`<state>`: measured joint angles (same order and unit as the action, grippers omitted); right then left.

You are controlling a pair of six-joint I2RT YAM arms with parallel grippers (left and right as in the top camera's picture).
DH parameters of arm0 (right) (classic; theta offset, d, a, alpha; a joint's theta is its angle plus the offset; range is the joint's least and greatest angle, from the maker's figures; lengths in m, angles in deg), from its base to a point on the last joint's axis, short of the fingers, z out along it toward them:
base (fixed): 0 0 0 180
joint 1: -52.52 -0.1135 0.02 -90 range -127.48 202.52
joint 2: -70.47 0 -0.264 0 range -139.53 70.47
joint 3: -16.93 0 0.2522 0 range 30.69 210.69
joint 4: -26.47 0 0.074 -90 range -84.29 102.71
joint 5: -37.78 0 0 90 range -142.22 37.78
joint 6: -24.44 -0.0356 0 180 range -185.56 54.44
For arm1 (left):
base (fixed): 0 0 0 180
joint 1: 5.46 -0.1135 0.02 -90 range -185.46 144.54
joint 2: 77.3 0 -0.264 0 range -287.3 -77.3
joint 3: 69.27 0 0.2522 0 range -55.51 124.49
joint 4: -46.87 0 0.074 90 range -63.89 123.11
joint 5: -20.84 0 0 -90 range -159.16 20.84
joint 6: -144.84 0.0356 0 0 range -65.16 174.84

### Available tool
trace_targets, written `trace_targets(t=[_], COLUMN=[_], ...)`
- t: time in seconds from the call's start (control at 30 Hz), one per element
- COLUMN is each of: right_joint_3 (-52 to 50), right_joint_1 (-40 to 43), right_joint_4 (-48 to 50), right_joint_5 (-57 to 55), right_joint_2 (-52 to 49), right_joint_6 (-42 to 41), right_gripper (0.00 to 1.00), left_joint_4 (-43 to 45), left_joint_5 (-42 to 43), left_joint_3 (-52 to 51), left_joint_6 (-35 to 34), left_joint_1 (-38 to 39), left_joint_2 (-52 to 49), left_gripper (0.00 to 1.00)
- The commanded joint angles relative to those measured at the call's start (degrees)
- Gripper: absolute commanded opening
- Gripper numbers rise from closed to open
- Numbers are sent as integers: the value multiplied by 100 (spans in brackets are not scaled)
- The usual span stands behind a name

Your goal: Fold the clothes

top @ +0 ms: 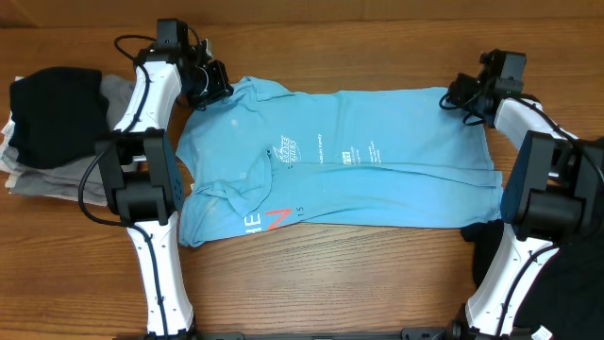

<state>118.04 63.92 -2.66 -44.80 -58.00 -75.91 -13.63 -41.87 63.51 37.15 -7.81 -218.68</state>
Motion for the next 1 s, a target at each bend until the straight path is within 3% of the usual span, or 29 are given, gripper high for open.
trace_targets(t=[0.0, 0.17, 0.37, 0.8, 0.97], right_joint_3=[-76, -76, -74, 398, 616], right_joint_1=[-68, -68, -68, -28, -2], right_joint_4=[-219, -396, -468, -1123, -2251], right_joint_5=[17, 15, 15, -422, -896], right_joint_2=[-81, -81, -81, 619, 1161], right_joint_6=[-33, -33, -35, -188, -188], right_gripper=[46, 44, 4, 4, 4], left_joint_4=[-24, -122, -122, -190, -1132], left_joint_5=[-46, -48, -46, -26, -46], left_joint_3=[116, 116, 116, 153, 153], left_joint_6=[11, 11, 11, 96, 142], left_joint_1=[11, 11, 11, -105, -151], left_joint_2=[212, 210, 212, 894, 1388], left_gripper=[4, 4, 4, 4, 4])
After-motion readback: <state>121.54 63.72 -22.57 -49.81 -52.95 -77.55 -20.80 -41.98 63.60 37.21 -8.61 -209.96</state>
